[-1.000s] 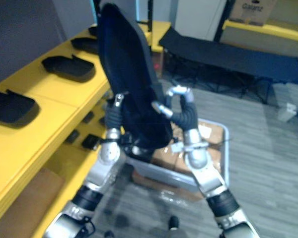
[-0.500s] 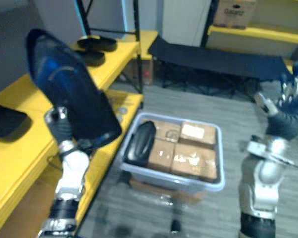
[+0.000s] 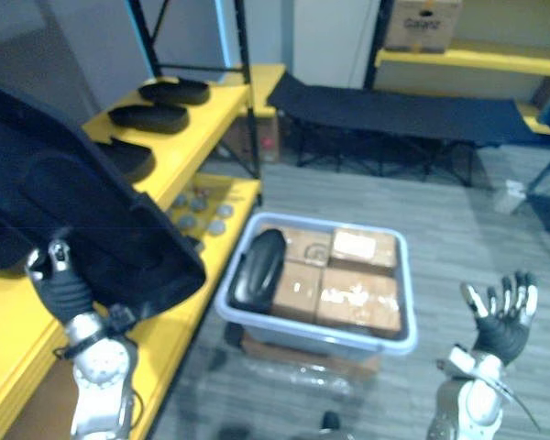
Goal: Walk over and take plastic housings, then place them on the shelf
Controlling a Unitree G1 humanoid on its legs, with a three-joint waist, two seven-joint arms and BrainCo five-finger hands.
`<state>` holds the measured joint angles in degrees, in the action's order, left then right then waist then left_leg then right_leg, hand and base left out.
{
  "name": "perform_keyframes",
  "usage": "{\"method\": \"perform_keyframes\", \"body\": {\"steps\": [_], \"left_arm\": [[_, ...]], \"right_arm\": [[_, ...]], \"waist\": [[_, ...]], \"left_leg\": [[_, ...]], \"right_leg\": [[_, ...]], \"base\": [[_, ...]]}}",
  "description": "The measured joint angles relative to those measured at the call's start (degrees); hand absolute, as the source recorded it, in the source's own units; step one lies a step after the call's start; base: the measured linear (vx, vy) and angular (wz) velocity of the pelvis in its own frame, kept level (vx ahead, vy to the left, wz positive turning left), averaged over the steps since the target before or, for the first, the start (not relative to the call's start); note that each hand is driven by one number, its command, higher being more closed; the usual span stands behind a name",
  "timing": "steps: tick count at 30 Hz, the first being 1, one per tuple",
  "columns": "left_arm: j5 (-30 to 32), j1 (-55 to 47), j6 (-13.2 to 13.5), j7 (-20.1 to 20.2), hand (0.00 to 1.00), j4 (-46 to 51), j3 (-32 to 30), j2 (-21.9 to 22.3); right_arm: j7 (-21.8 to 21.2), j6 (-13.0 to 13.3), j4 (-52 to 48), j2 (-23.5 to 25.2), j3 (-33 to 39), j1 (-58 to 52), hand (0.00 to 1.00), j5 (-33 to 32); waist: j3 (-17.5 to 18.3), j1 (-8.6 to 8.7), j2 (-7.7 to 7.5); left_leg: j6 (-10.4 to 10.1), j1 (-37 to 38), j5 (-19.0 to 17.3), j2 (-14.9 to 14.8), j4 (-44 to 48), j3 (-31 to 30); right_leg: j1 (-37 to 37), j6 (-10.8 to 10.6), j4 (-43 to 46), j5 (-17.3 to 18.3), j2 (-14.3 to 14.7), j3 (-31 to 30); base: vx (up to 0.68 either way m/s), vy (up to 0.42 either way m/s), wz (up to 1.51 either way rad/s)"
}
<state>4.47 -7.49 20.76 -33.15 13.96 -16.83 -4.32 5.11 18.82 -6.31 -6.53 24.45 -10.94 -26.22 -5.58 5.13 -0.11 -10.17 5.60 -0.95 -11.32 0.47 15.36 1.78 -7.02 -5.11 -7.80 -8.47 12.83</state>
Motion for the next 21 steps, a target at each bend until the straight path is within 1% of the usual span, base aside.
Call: {"method": "perform_keyframes", "body": {"steps": [1,2,3,4,5,6,7,8,9,10,11,13,14,15,16,18,19,21], "left_arm": [[0.07,-0.01,-0.01,-0.66,1.0,0.27,-1.36,-0.09],[0.14,-0.03,-0.01,-2.25,1.0,1.0,-3.69,-0.25],[0.12,-0.34,-0.03,-3.33,1.0,2.3,-6.3,-0.27],[0.29,-0.71,-0.2,-4.0,1.0,3.19,-7.65,-0.28],[0.46,-1.73,-0.54,-5.13,1.0,4.82,-10.39,-0.29],[0.3,-3.01,-0.61,-5.92,1.0,5.97,-12.93,-0.23],[0.16,-3.97,-0.61,-6.22,1.0,6.56,-14.17,-0.12],[-0.13,-6.01,-0.61,-6.67,1.0,7.7,-16.64,0.38],[-0.12,-7.48,-0.61,-6.74,1.0,8.31,-18.49,0.85],[-0.12,-9.49,-0.49,-6.72,1.0,8.76,-20.88,1.59],[-0.21,-10.47,-0.3,-6.7,1.0,8.81,-22.04,1.97],[-2.62,-13.98,0.45,-6.61,1.0,9.54,-25.6,4.4],[-3.06,-14.57,0.54,-6.59,1.0,9.83,-26.15,5.18],[-4.77,-15.78,1.11,-6.33,1.0,10.25,-27.44,6.26],[-6.83,-16.45,2.0,-5.11,1.0,10.68,-28.0,7.2],[-8.57,-17.05,2.73,-3.79,1.0,11.35,-28.11,7.86],[-9.12,-17.37,2.79,-2.63,1.0,11.67,-28.2,7.89],[-9.17,-17.21,2.8,-1.37,1.0,11.69,-28.13,7.95]], "right_arm": [[-0.98,0.02,0.08,-0.42,-0.11,0.6,0.0,-0.04],[-2.68,0.22,0.12,-1.3,-0.63,1.47,0.0,-0.05],[-3.44,0.51,0.24,-2.12,-2.34,2.56,0.0,-0.04],[-3.77,0.57,0.33,-2.33,-3.57,3.23,0.0,0.0],[-3.9,0.59,0.82,-2.59,-6.97,4.86,0.0,0.06],[-3.67,0.53,2.08,-2.66,-11.0,6.87,0.0,0.2],[-3.49,0.35,3.18,-2.63,-13.12,8.17,0.0,0.4],[-2.63,-0.3,5.35,-2.58,-17.43,10.89,0.0,1.7],[-2.03,-0.83,6.67,-2.56,-19.86,12.78,0.0,2.65],[-1.0,-1.83,8.3,-2.45,-22.85,15.08,0.0,3.51],[-0.5,-2.08,9.31,-2.18,-24.09,16.22,0.0,3.74],[0.22,-3.38,11.86,-0.55,-27.01,19.82,0.0,4.16],[0.24,-3.59,12.08,-0.26,-27.47,20.55,0.0,4.27],[0.25,-4.09,12.3,0.28,-28.2,22.01,0.0,4.91],[0.21,-4.35,12.38,0.41,-28.67,23.09,0.0,6.2],[0.02,-5.16,12.46,0.48,-29.02,23.9,0.0,7.55],[-0.18,-5.99,12.67,0.48,-29.4,24.18,0.0,8.64],[-0.55,-6.62,13.4,0.41,-29.7,24.73,0.0,8.98]], "waist": [[-0.01,-0.17,0.07],[0.11,-1.0,0.33],[0.06,-2.32,0.62],[0.07,-2.9,0.71],[0.01,-4.27,1.01],[-0.14,-6.19,1.33],[-0.13,-7.18,1.49],[-0.06,-9.39,1.68],[-0.12,-11.04,1.77],[-0.17,-13.21,1.83],[-0.23,-14.39,1.85],[-0.19,-17.94,1.48],[-0.24,-18.69,1.36],[-0.34,-19.68,1.0],[-0.54,-20.39,0.62],[-0.75,-20.85,0.11],[-0.66,-21.17,-0.53],[-0.82,-21.28,-1.12]], "left_leg": [[0.0,-0.41,0.0,0.09,0.05,-0.71],[-0.03,-1.11,0.0,0.31,0.06,-2.28],[0.04,-2.28,0.2,0.55,0.17,-3.85],[0.08,-2.83,0.33,0.68,0.28,-4.55],[0.38,-3.65,0.84,1.01,0.35,-7.16],[0.49,-4.03,1.06,1.33,0.33,-9.39],[0.53,-4.21,1.09,1.5,0.37,-10.4],[0.59,-4.84,1.12,2.07,0.58,-12.71],[0.68,-5.28,1.18,2.51,0.61,-14.04],[0.87,-5.85,1.31,3.16,0.59,-16.1],[0.9,-5.97,1.33,3.49,0.57,-16.83],[1.18,-6.71,1.34,4.89,0.67,-20.13],[1.21,-6.88,1.36,5.25,0.66,-21.05],[1.35,-7.38,1.44,5.82,0.73,-22.02],[1.43,-7.72,1.47,6.32,0.92,-22.9],[1.62,-7.72,1.36,6.86,1.14,-23.63],[1.77,-7.77,1.25,7.1,1.2,-24.18],[1.83,-7.83,1.2,7.17,1.33,-24.37]], "right_leg": [[0.23,-0.05,0.0,0.09,-0.13,0.7],[0.5,-0.12,0.0,0.31,-0.43,2.13],[0.75,-0.11,0.01,0.45,-0.75,3.82],[0.89,-0.11,0.01,0.51,-0.94,4.84],[1.59,-0.09,0.07,0.67,-1.25,7.2],[2.72,-0.48,0.49,0.57,-1.48,9.38],[3.41,-0.65,0.5,0.7,-1.58,10.55],[4.42,-1.11,0.5,1.1,-1.91,12.8],[5.24,-1.4,0.5,1.44,-2.18,14.4],[6.06,-1.7,0.49,1.73,-2.52,16.44],[6.54,-1.87,0.49,1.92,-2.69,17.37],[8.5,-2.67,0.49,2.72,-3.54,20.81],[8.8,-2.79,0.5,2.81,-3.7,21.83],[9.21,-3.12,0.5,3.08,-4.01,23.15],[9.65,-3.26,0.51,3.19,-4.28,24.12],[10.37,-3.42,0.52,3.37,-4.62,25.1],[10.61,-3.4,0.53,3.51,-4.76,25.6],[10.86,-3.38,0.54,3.76,-4.78,26.02]], "base": [[-0.02,0.015,0.51],[-0.01,0.017,0.58],[-0.01,0.02,0.64],[0.03,0.016,0.78],[0.06,0.017,0.92],[0.06,0.015,0.93],[0.05,0.007,0.94],[0.04,0.005,0.86],[0.05,0.006,1.03],[0.05,0.009,0.81],[0.05,0.01,0.77],[0.05,0.008,0.77],[0.03,0.006,0.72],[0.03,0.008,0.53],[0.02,0.01,0.44],[0.02,0.012,0.26],[0.02,0.011,0.18],[0.01,0.0,0.11]]}}
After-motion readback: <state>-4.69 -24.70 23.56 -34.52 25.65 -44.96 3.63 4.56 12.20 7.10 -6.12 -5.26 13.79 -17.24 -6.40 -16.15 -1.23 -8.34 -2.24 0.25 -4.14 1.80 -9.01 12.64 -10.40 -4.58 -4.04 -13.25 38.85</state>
